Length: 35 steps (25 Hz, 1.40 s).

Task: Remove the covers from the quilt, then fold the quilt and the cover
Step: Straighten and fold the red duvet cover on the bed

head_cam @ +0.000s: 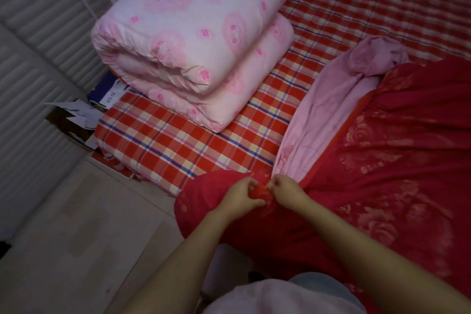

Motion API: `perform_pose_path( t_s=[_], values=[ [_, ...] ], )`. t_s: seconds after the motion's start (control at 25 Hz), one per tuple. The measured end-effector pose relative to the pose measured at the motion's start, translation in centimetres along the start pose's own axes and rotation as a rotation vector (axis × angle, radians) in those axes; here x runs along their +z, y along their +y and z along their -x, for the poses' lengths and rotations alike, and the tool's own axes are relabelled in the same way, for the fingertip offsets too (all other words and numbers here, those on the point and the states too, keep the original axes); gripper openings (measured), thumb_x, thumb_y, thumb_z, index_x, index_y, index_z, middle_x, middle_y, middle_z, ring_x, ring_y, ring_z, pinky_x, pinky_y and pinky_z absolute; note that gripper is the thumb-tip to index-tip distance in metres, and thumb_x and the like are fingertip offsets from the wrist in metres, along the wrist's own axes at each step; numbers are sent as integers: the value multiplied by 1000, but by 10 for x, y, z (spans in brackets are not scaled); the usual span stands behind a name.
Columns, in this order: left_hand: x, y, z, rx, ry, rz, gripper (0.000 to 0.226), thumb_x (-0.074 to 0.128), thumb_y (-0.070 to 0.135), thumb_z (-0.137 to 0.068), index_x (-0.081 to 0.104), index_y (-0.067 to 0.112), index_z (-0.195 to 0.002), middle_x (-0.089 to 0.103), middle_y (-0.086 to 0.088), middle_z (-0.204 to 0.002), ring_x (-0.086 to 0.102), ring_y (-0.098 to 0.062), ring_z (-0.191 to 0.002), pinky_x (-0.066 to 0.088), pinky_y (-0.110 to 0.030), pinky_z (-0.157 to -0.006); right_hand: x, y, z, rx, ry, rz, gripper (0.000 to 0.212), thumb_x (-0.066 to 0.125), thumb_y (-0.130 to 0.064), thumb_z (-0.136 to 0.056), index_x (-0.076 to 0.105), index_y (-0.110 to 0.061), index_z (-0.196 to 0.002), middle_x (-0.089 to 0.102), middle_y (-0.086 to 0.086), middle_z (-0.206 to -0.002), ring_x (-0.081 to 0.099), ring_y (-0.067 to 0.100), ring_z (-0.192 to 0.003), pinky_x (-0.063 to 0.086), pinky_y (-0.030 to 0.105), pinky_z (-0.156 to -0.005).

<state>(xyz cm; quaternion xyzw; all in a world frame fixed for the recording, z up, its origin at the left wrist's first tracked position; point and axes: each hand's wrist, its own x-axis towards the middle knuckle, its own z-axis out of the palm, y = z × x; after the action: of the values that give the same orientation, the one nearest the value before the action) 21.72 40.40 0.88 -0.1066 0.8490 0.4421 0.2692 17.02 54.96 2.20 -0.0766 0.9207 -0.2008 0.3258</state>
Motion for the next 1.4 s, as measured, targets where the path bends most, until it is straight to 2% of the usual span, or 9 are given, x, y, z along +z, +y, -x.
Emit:
perform_pose_path(
  t_s=[0.12, 0.28, 0.44, 0.56, 0.8, 1.0, 1.12, 1.24, 1.4],
  values=[
    [27, 11, -2, 32, -38, -37, 26, 70, 12, -75, 55, 18, -94, 61, 3, -78, 59, -15, -73, 46, -31, -72, -14, 11, -4, -26, -239, 266, 25, 46, -15, -94, 63, -7, -110, 63, 14, -115, 58, 28, -111, 44, 28, -84],
    [36, 13, 1, 68, 66, -154, 28, 65, 17, -80, 47, 14, -101, 66, -8, -95, 61, -25, -87, 33, -26, -65, -53, 8, -42, -319, 205, 434, 32, 52, -3, -86, 59, -14, -115, 59, 6, -121, 54, 27, -111, 43, 32, -85],
    [32, 2, -3, -21, 3, -17, 41, 75, 32, -75, 50, 16, -103, 65, -1, -94, 62, -14, -84, 40, -21, -65, -87, 7, -67, -439, -231, 831, 18, 58, -9, -83, 64, -17, -98, 59, 6, -93, 56, 23, -89, 44, 29, -74],
    [27, -3, -5, -207, -29, 391, 53, 61, 54, -83, 66, 3, -96, 70, -8, -87, 65, -15, -77, 51, -24, -72, -85, 23, -54, -558, -306, 891, 18, 51, -7, -84, 64, -9, -96, 63, 10, -97, 59, 28, -92, 42, 29, -72],
    [26, 5, -1, -181, 34, 542, 18, 70, 17, -84, 70, 7, -98, 67, -6, -79, 62, -13, -68, 50, -18, -63, -57, 63, -46, -542, -457, 819, 25, 44, -13, -93, 65, -2, -102, 59, 11, -115, 50, 26, -108, 39, 28, -94],
    [-19, 27, -1, -34, 51, 402, 27, 65, 8, -86, 69, 13, -112, 71, -6, -94, 64, -13, -81, 50, -24, -78, -69, 47, -70, -418, -227, 410, 18, 54, -23, -92, 44, -12, -104, 65, 11, -98, 61, 30, -95, 43, 33, -74],
    [-69, 53, -10, 119, 90, 222, 30, 63, 5, -87, 69, 16, -114, 70, 4, -97, 62, 2, -77, 46, -12, -75, -97, 18, -81, -420, 33, 630, 24, 56, -30, -88, 62, -12, -103, 66, 9, -98, 61, 27, -95, 45, 33, -74],
    [-113, 74, -23, 335, 394, -53, 30, 62, 5, -86, 71, 19, -110, 68, 5, -85, 58, -1, -72, 42, -15, -70, -143, -19, -87, -485, 318, 694, 30, 62, -35, -84, 69, -6, -87, 61, 9, -96, 60, 28, -91, 43, 32, -70],
    [-142, 89, -35, 440, 552, -303, 30, 55, 24, -85, 71, 24, -110, 69, -4, -85, 65, -20, -83, 50, -32, -75, -213, -30, -88, -306, -451, -192, 23, 59, -30, -89, 66, -17, -72, 66, -10, -66, 59, 2, -60, 46, 19, -60]
  ],
)
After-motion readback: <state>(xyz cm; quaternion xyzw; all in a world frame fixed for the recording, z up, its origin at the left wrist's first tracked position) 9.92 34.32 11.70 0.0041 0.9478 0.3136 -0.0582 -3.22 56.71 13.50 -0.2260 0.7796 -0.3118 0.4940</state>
